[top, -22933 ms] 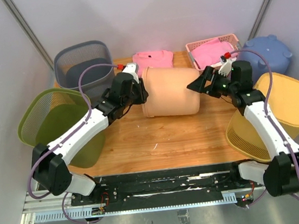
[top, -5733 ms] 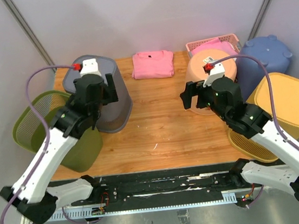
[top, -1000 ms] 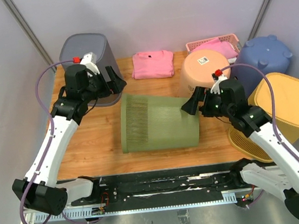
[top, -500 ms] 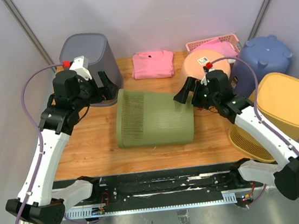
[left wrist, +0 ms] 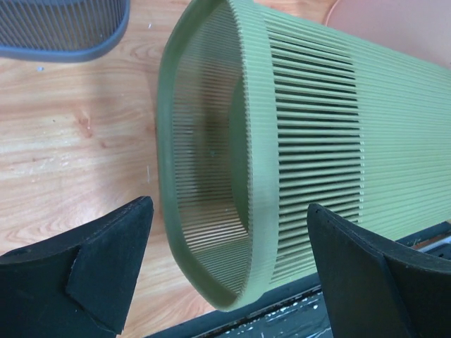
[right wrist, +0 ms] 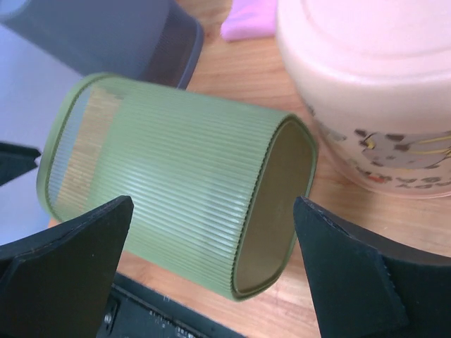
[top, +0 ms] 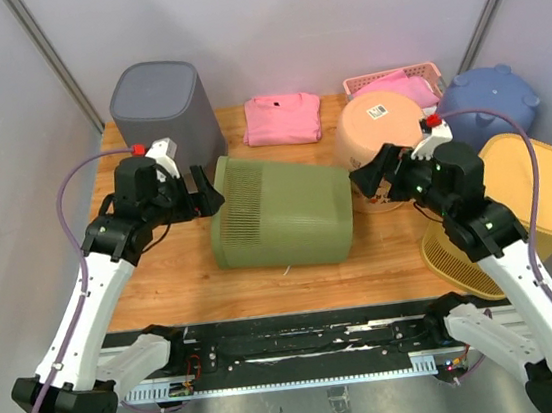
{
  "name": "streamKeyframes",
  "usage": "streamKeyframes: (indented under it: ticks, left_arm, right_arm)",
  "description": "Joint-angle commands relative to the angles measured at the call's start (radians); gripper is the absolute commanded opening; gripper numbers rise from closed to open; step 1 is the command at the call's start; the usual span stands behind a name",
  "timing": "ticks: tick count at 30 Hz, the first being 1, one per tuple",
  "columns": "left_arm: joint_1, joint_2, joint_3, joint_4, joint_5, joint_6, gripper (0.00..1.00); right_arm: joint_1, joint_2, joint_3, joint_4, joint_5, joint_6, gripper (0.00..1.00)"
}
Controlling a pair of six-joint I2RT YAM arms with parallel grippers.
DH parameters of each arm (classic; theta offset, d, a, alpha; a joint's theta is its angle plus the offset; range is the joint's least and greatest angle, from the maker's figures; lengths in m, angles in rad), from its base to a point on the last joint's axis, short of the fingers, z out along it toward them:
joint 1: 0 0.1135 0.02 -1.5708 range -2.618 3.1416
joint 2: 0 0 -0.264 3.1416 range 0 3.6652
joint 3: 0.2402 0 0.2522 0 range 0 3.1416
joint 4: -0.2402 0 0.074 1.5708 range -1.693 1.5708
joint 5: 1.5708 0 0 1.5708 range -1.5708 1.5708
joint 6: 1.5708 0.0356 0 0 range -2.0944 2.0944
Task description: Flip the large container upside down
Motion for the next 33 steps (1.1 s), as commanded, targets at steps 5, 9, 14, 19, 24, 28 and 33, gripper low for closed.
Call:
streamKeyframes:
  ticks: [5,9,14,19,24,28,33]
  left_arm:
    - [0.005,0.01,-0.072,0.038,-0.003,-0.027,0.93]
    - [0.005,0.024,-0.111,0.067,0.0,-0.029,0.93]
    - [0.005,0.049,-0.151,0.098,0.001,-0.02,0.93]
    - [0.005,0.067,-0.163,0.118,0.007,-0.015,0.93]
    - [0.005,0.08,-0.158,0.135,0.011,-0.006,0.93]
    - [0.005,0.094,-0.166,0.163,0.024,-0.004,0.93]
    - [0.005,0.115,-0.175,0.191,0.04,-0.007,0.93]
  right_arm:
    - [-0.026,-0.009,-0.18,0.116,-0.307,0.116,0.99]
    - [-0.027,0.021,-0.222,0.212,-0.387,0.178,0.99]
    - [-0.027,0.013,-0.232,0.337,-0.489,0.214,0.96]
    - [-0.027,0.0,-0.225,0.445,-0.586,0.294,0.94]
    - [-0.026,-0.02,-0.203,0.553,-0.644,0.378,0.94]
    - [-0.012,-0.011,-0.139,0.556,-0.651,0.374,0.94]
    - [0.022,0.031,-0.049,0.495,-0.639,0.307,0.94]
